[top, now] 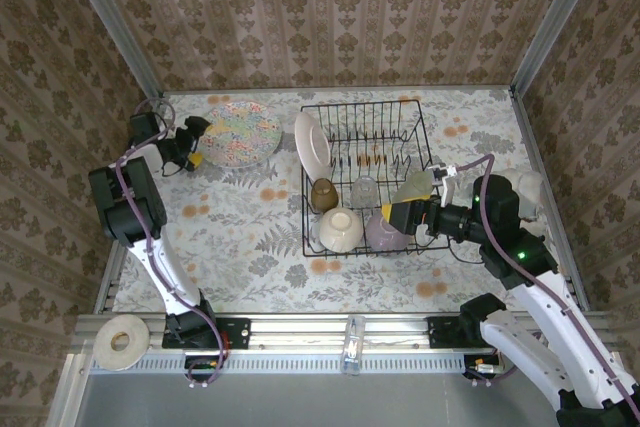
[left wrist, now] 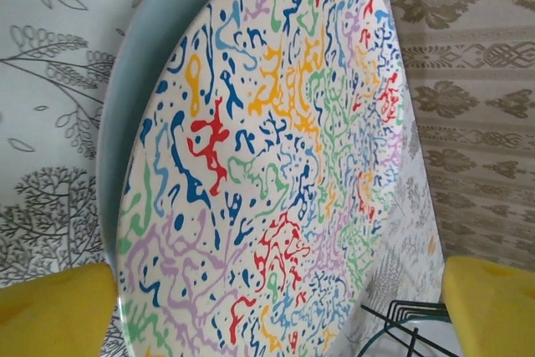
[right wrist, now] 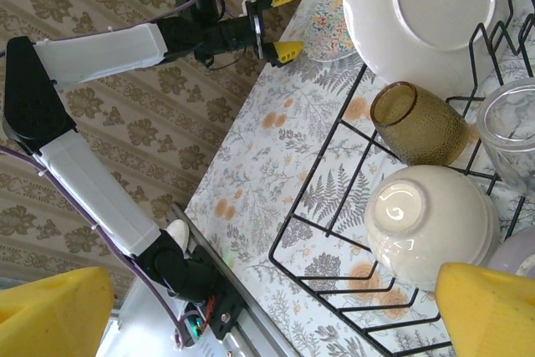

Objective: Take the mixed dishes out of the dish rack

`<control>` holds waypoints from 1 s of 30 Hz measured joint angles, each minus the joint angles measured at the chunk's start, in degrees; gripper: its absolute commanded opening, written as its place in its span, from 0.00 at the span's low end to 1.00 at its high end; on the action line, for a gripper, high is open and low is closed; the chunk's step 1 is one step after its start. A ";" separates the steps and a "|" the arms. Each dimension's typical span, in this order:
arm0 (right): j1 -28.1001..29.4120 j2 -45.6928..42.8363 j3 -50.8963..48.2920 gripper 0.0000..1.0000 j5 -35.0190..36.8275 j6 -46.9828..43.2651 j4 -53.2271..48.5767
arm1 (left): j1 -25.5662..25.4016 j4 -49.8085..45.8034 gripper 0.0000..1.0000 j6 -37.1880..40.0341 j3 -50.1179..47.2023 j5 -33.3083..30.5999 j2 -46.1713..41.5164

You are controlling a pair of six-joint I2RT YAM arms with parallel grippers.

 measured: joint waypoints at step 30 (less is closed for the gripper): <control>11.13 26.73 18.53 1.00 17.79 -2.16 -2.05 | -28.52 -31.15 1.00 24.98 -11.34 -9.38 -48.81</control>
